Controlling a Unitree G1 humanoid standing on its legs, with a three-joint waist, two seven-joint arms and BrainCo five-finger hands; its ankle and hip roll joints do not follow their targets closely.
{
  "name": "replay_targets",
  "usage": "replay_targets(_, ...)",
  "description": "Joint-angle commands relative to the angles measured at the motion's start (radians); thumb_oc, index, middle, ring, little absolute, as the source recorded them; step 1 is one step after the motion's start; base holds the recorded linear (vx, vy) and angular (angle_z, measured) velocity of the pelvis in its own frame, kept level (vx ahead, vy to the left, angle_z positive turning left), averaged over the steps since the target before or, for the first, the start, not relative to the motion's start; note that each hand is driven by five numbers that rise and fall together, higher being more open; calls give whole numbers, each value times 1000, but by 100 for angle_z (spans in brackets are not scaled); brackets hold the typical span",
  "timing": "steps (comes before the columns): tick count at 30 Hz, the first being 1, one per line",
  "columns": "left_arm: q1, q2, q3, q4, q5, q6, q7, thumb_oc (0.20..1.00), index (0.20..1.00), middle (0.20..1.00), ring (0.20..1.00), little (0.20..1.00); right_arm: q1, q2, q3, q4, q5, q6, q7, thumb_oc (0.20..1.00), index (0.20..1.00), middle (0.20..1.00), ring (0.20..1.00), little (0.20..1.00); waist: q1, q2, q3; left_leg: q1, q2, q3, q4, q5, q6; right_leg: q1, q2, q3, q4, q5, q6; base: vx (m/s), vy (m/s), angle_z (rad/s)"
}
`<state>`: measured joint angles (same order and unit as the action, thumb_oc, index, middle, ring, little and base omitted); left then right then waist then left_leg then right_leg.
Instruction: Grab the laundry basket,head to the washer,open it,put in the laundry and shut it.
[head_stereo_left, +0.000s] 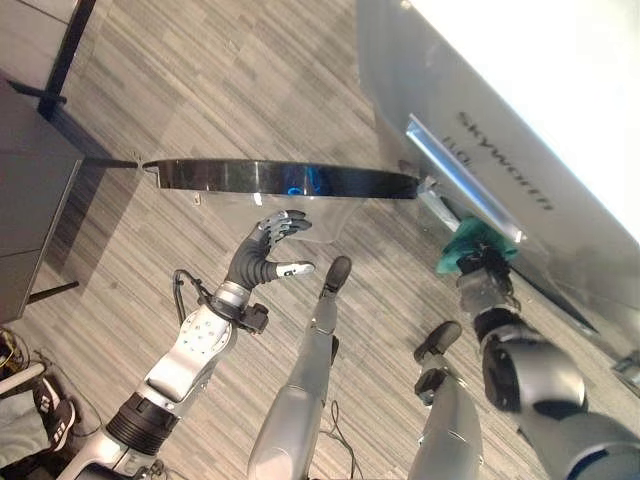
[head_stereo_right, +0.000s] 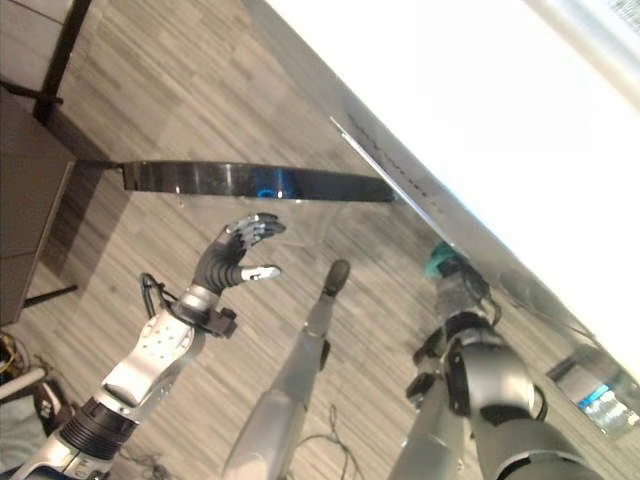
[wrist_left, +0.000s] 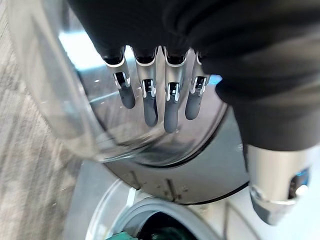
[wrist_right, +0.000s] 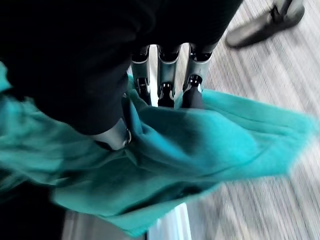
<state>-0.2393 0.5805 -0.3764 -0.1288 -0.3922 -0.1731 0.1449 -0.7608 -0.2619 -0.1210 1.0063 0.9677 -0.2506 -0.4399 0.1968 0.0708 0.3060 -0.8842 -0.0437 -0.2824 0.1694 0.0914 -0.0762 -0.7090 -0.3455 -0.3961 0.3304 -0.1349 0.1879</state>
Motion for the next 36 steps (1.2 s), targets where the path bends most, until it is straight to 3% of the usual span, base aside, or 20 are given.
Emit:
replay_targets(1, -23, -6, 57, -74, 4, -62, 20, 1000, 1000, 1000, 1000, 1000, -43, -63, -133, -394, 20, -308, 21, 200, 200, 200, 200, 200, -49, -63, 11, 75, -24, 47, -82, -116, 56, 154, 97, 81, -179, 35, -47, 23, -30, -12)
replay_targets(4, -1, 15, 57, -101, -8, -57, 12, 1000, 1000, 1000, 1000, 1000, -49, -103, -210, -548, -33, -384, -42, 200, 200, 200, 200, 200, -64, -68, 0, 97, -26, 40, -104, -107, 55, 166, 97, 78, -176, 33, -46, 7, -6, -18)
replay_targets(7, 11, 29, 47, -109, -18, -59, 4, 1000, 1000, 1000, 1000, 1000, -92, -163, -206, -567, -123, -382, -103, 200, 200, 200, 200, 200, -63, -66, -6, 95, -29, 38, -98, -108, 58, 159, 93, 86, -160, 27, -49, -7, 14, -1)
replay_targets(8, 18, 30, 42, -111, -23, -62, 1, 1000, 1000, 1000, 1000, 1000, -98, -183, -191, -547, -163, -363, -129, 404, 404, 404, 404, 404, -61, -65, -6, 91, -30, 38, -94, -109, 60, 154, 90, 89, -152, 25, -51, -13, 31, -1)
replay_targets(9, 21, 34, 34, -105, -24, -67, 0, 1000, 1000, 1000, 1000, 1000, -112, -209, -164, -489, -224, -325, -169, 671, 671, 671, 671, 671, -57, -63, -7, 87, -32, 40, -87, -110, 62, 148, 87, 92, -144, 24, -52, -19, 34, -3)
replay_targets(10, 23, 39, 27, -101, -25, -70, 1, 1000, 1000, 1000, 1000, 1000, -121, -225, -141, -447, -242, -292, -182, 671, 671, 671, 671, 671, -53, -62, -7, 84, -32, 42, -85, -109, 62, 144, 85, 94, -141, 23, -53, -25, 33, -4)
replay_targets(11, 23, 41, 22, -95, -28, -77, 3, 1000, 1000, 1000, 1000, 1000, -148, -248, -89, -320, -235, -226, -166, 1000, 1000, 1000, 1000, 1000, -47, -60, -7, 79, -29, 48, -82, -108, 62, 135, 84, 99, -137, 23, -54, -28, 30, -3)
replay_targets(13, 23, 45, 23, -87, -36, -75, 1, 1000, 1000, 1000, 1000, 1000, -170, -249, -5, -130, -185, -118, -85, 1000, 1000, 1000, 1000, 1000, -40, -63, -3, 72, -22, 57, -83, -104, 62, 130, 83, 98, -144, 27, -55, -26, 10, -4)
replay_targets(15, 36, 44, 47, -88, -33, -69, 3, 1000, 1000, 1000, 1000, 1000, -152, -200, 53, -96, -159, -74, -16, 1000, 1000, 1000, 1000, 1000, -47, -66, 6, 75, -16, 68, -82, -104, 64, 132, 88, 105, -156, 36, -58, -17, -4, -8)
replay_targets(17, 38, 38, 53, -81, -28, -61, 3, 1000, 1000, 1000, 1000, 1000, -107, -147, 56, -125, -141, -77, 4, 1000, 1000, 1000, 1000, 1000, -53, -69, 7, 80, -15, 71, -80, -106, 66, 137, 89, 107, -159, 39, -58, -6, 6, -12)
replay_targets(18, 43, 19, 62, -68, -21, -45, 3, 1000, 1000, 1000, 1000, 1000, -27, -38, 45, -178, -83, -98, 63, 1000, 1000, 1000, 1000, 1000, -58, -71, 7, 89, -15, 73, -79, -109, 69, 151, 91, 107, -167, 44, -57, -1, 11, -8)
replay_targets(20, 50, 10, 67, -61, -16, -42, 2, 1000, 1000, 1000, 1000, 1000, 2, -1, 35, -195, -51, -110, 98, 1000, 1000, 1000, 1000, 1000, -61, -73, 4, 94, -15, 73, -77, -111, 70, 161, 91, 103, -172, 47, -56, 0, 21, -6)
replay_targets(21, 57, -4, 85, -54, -4, -39, -1, 1000, 1000, 1000, 1000, 1000, 88, 68, 42, -262, -14, -118, 173, 1000, 1000, 1000, 1000, 1000, -70, -77, 3, 112, -13, 76, -75, -115, 72, 178, 93, 104, -174, 52, -53, 2, 31, -6)
replay_targets(23, 77, -13, 104, -52, 7, -39, -14, 1000, 1000, 1000, 1000, 1000, 201, 101, 75, -324, -18, -111, 235, 1000, 1000, 1000, 1000, 1000, -83, -88, -3, 134, -9, 79, -72, -121, 74, 198, 96, 107, -176, 57, -49, 0, 20, -2)
replay_targets(28, 138, -5, 151, -30, 36, -35, -57, 1000, 1000, 1000, 1000, 1000, 456, 80, 123, -390, -101, -37, 348, 1000, 1000, 1000, 1000, 1000, -137, -124, -34, 214, 7, 79, -71, -137, 71, 280, 101, 103, -202, 72, -38, 14, 7, -3)
replay_targets(31, 191, 4, 175, -1, 58, -22, -72, 1000, 1000, 1000, 1000, 1000, 573, 55, 128, -387, -178, 16, 378, 1000, 1000, 1000, 1000, 1000, -169, -143, -73, 291, 18, 90, -98, -138, 70, 359, 101, 110, -256, 127, -17, 80, 38, -26)
replay_targets(33, 234, 8, 189, 51, 99, 2, -84, 1000, 1000, 1000, 1000, 1000, 664, 44, 117, -345, -237, 64, 405, 1000, 1000, 1000, 1000, 1000, -195, -157, -117, 382, 21, 100, -136, -110, 74, 433, 92, 106, -293, 204, 0, 95, 58, -29)
replay_targets(34, 236, 7, 190, 51, 99, 2, -84, 1000, 1000, 1000, 1000, 1000, 666, 44, 118, -345, -237, 64, 405, 1000, 1000, 1000, 1000, 1000, -196, -157, -121, 399, 27, 96, -145, -132, 70, 447, 98, 114, -296, 189, 6, 14, 59, -13)
replay_targets(36, 278, 1, 191, 111, 144, 23, -88, 1000, 1000, 1000, 1000, 1000, 729, 41, 114, -286, -299, 102, 411, 1000, 1000, 1000, 1000, 1000, -210, -154, -145, 488, 29, 102, -181, -105, 73, 508, 90, 103, -306, 229, 9, 68, 62, -3)
